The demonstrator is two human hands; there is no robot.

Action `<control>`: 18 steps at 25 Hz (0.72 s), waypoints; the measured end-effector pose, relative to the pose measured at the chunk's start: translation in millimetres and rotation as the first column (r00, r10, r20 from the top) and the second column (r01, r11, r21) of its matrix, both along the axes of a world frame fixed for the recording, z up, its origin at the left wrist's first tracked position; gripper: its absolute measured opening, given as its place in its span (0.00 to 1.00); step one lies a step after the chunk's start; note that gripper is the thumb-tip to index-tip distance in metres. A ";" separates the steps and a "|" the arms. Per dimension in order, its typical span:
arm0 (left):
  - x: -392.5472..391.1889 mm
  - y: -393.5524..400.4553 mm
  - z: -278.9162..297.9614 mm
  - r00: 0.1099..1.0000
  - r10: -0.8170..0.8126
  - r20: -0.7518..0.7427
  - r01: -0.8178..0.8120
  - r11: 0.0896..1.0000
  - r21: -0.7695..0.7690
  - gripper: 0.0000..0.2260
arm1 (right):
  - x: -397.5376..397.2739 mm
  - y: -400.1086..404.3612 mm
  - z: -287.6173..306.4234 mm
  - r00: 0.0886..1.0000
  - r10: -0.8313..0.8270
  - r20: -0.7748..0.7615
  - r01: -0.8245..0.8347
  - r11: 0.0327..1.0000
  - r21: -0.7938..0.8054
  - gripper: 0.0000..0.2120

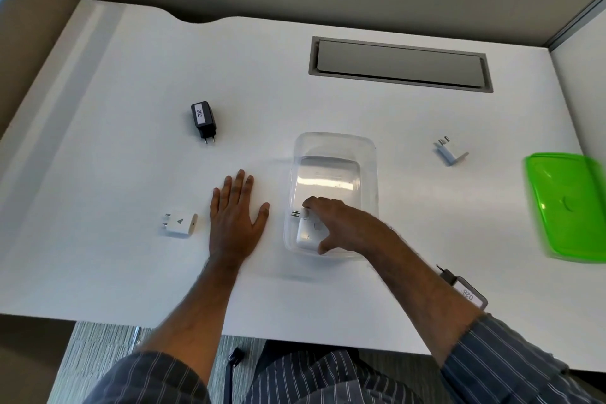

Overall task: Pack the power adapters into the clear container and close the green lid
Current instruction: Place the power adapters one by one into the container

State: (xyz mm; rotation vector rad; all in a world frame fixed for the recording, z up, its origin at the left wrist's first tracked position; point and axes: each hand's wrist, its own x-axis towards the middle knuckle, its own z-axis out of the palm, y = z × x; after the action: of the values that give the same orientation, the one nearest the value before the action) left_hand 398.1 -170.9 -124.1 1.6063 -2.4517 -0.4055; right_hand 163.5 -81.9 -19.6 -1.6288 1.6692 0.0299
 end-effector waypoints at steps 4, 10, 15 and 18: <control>0.4 0.4 -0.9 1.000 0.003 0.006 -0.003 1.000 -0.005 0.31 | -4.7 1.4 0.3 0.996 -0.048 0.075 0.047 0.999 0.013 0.39; 1.7 -0.7 -3.6 1.000 -0.003 0.003 0.003 1.000 -0.003 0.31 | -1.7 10.8 9.2 0.998 -0.060 -0.004 0.059 0.988 -0.140 0.28; 1.7 -0.3 -2.5 1.000 -0.003 -0.010 0.003 1.000 0.013 0.31 | -17.6 24.7 29.7 0.958 -0.236 0.161 0.285 0.823 -0.491 0.17; 1.5 -0.1 -1.7 1.000 -0.006 -0.012 0.007 1.000 0.014 0.31 | -35.8 36.6 32.3 0.920 -0.339 0.196 0.387 0.710 -0.589 0.14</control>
State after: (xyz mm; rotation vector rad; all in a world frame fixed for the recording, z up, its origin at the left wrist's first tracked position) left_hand 399.6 -171.0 -125.7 1.5971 -2.4513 -0.4326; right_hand 127.7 -45.3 12.7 -1.6747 2.0424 -0.8610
